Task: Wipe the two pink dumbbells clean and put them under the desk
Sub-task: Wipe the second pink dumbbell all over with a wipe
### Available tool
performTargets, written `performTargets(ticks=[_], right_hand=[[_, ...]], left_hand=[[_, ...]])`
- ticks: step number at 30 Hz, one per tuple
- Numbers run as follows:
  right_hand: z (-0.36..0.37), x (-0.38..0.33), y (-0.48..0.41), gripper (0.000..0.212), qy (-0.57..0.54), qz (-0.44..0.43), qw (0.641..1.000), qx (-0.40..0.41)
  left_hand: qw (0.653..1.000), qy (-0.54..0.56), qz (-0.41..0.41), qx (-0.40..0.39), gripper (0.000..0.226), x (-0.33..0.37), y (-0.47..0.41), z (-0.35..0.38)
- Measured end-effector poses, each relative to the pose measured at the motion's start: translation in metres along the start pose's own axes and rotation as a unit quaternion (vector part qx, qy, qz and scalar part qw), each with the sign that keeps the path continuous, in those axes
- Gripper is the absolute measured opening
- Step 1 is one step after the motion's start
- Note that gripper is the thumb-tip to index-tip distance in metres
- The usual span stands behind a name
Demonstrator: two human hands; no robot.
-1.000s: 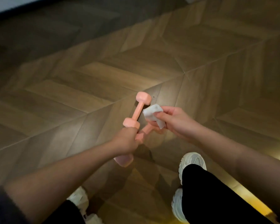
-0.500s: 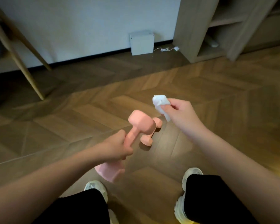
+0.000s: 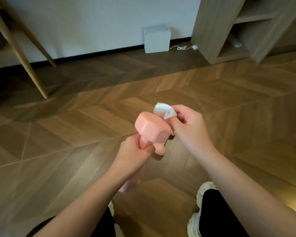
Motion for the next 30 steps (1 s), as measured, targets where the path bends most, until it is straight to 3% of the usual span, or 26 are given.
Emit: performTargets(ticks=[5,11,13,16,19,22,26,30], right_hand=[[0.0,-0.003,0.017,0.034,-0.017,-0.048,0.995,-0.089],[0.006,-0.01,0.027,0.066,0.034,-0.118,0.987,-0.104],[0.009,-0.007,0.025,0.054,0.055,-0.122,0.986,-0.102],[0.014,0.012,0.017,0.039,0.082,-0.064,0.988,-0.116],[0.016,0.026,0.009,0.043,0.074,0.009,0.988,-0.134],[0.019,0.022,0.011,0.031,0.014,-0.016,0.984,-0.176],[0.012,0.03,0.017,0.04,0.035,-0.061,0.984,-0.162],[0.009,0.044,0.012,0.053,0.059,0.003,0.989,-0.136]], left_hand=[[0.999,0.006,0.028,0.03,0.023,-0.003,0.001,0.0],[0.999,0.033,-0.017,0.019,0.024,-0.011,-0.006,0.001],[0.999,0.03,-0.035,0.021,0.028,-0.013,-0.011,0.003],[0.999,-0.029,-0.036,0.019,0.032,-0.016,-0.019,0.006],[0.995,-0.102,-0.007,0.008,0.026,-0.015,-0.024,0.012],[0.985,-0.17,0.021,-0.01,0.019,-0.017,-0.028,0.019],[0.978,-0.205,0.024,0.03,0.02,-0.022,-0.035,0.013],[0.985,-0.153,0.015,0.074,0.02,-0.018,-0.031,0.005]])
Point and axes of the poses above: each hand's wrist, its own y-axis away from the middle knuckle, its own z-axis out of the palm, x = y × z, the point moved 3 cm from there along -y, towards the middle knuckle, and after that the axes turned 4 degrees about y, right-handed, at the moved point
